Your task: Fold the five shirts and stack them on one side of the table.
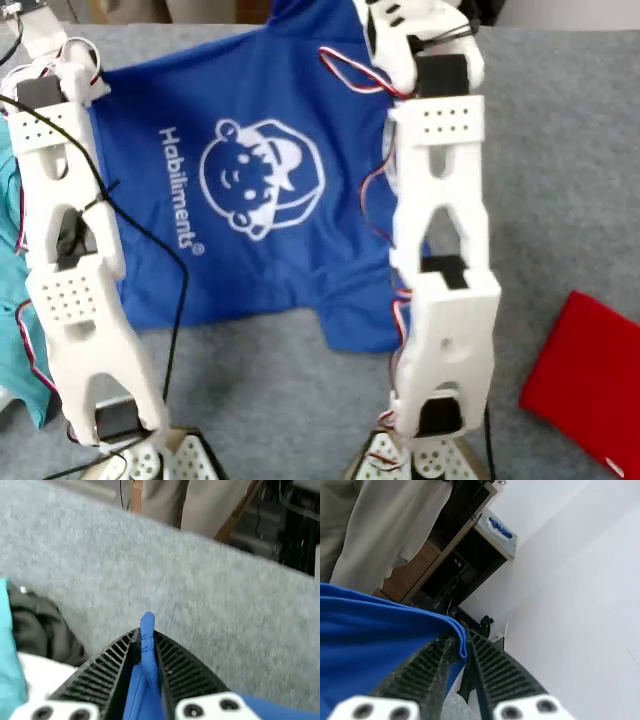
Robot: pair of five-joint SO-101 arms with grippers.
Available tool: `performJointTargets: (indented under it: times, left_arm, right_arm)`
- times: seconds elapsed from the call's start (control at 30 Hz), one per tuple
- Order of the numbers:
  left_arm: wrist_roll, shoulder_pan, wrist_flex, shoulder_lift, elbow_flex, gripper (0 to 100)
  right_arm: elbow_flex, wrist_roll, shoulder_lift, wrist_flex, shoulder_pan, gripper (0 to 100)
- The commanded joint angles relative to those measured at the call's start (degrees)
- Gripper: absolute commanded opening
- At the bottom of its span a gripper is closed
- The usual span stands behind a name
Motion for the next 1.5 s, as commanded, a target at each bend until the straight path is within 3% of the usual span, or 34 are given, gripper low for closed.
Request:
performJointTargets:
  times: [0.0, 0.3, 0.5, 0.83, 1.17, 1.47]
  left_arm:
    - [0.26, 0.09, 8.44, 0.92, -8.88, 2]
    - [0.18, -0.26, 31.12, 1.98, -18.55, 2]
    - [0.26, -0.26, 39.21, 2.07, -19.08, 2]
    - [-2.55, -1.49, 39.21, -0.4, 1.85, 2]
    - [-5.45, -1.85, 39.03, -10.07, 15.47, 2]
    - [-10.73, -0.97, 33.32, -18.24, 36.4, 2]
  right_arm:
    - [-9.54, -0.26, -0.4, 10.29, 1.1, 0.6]
    - [-24.04, 7.91, -0.13, 43.6, 0.75, 0.5]
    - [-29.23, 8.09, -0.04, 54.59, 1.01, 0.5]
    - [-25.1, 9.14, -2.33, 54.95, 3.3, 0.5]
    - [6.46, 7.56, -20.18, 54.24, 3.3, 0.5]
    - [30.81, 8.0, -25.36, 43.96, 7.25, 0.5]
